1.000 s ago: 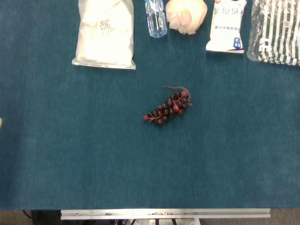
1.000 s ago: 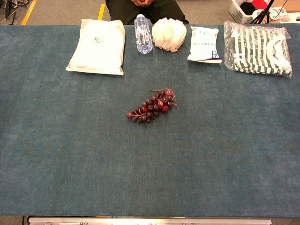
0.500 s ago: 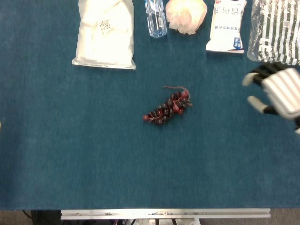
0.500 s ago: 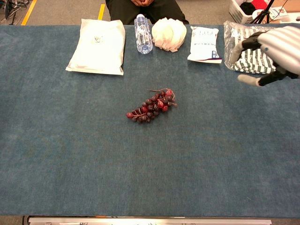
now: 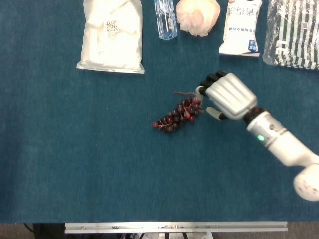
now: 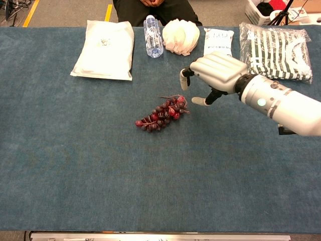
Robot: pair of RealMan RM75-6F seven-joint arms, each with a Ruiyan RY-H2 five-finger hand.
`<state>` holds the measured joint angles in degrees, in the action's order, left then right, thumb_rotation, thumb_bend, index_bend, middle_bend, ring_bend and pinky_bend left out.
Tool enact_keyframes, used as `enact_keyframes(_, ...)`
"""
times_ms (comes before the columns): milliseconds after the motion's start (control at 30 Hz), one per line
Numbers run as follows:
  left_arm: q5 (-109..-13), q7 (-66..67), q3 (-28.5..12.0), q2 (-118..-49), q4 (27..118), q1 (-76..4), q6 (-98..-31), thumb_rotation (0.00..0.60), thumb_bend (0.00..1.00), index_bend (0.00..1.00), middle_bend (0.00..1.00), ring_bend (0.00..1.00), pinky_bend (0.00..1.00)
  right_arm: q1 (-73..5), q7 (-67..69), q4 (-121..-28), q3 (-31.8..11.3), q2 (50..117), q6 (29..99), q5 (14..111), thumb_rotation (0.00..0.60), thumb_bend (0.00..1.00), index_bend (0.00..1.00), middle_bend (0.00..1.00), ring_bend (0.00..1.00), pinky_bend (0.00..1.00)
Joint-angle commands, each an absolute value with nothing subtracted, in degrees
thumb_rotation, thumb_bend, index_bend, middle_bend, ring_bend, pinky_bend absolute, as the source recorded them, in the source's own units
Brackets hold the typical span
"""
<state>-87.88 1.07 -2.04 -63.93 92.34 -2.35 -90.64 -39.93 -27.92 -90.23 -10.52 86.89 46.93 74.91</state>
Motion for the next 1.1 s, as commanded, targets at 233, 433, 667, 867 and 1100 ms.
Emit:
enact_keyframes(233,-87.49,-0.73,-2.22,-63.57,91.58,-1.81,-91.05,0.600,0.25,0.31,0.31,0.23,0.17,-46.18,-32.24,-83.41,-11.07,94.58,42.93,68.27,0.600,0.26,0.47,0.44,0.30,0.32)
enact_keyframes(433,-87.17,-1.68,-2.38,-63.46,91.02,-1.43,-91.39,0.600,0.25,0.31,0.31,0.23,0.18,-49.15,-34.28,-81.35,-11.17,96.80,42.12,65.72,0.600,0.28,0.47,0.44,0.30,0.32)
enact_keyframes(667,-86.98,-2.44,-2.61,-63.44,90.49,-1.22,-91.58,0.600,0.25,0.31,0.31,0.23,0.17,-51.43,-35.51,-80.24,-10.59,98.26,41.73,62.56,0.600,0.30,0.48,0.44,0.30,0.32)
enact_keyframes(867,-86.93,-2.70,-2.78,-63.42,90.22,-1.15,-91.62,0.600,0.25,0.31,0.31,0.23,0.17,-52.16,-35.53,-80.19,-9.40,98.28,42.15,60.92,0.600,0.32,0.51,0.45,0.30,0.32)
enact_keyframes(1100,-87.06,-2.60,-2.85,-63.51,90.09,-1.13,-91.65,0.600,0.25,0.31,0.31,0.23,0.17,-52.84,-34.89,-79.63,-8.56,98.81,43.06,60.65,0.600,0.34,0.60,0.46,0.31,0.32)
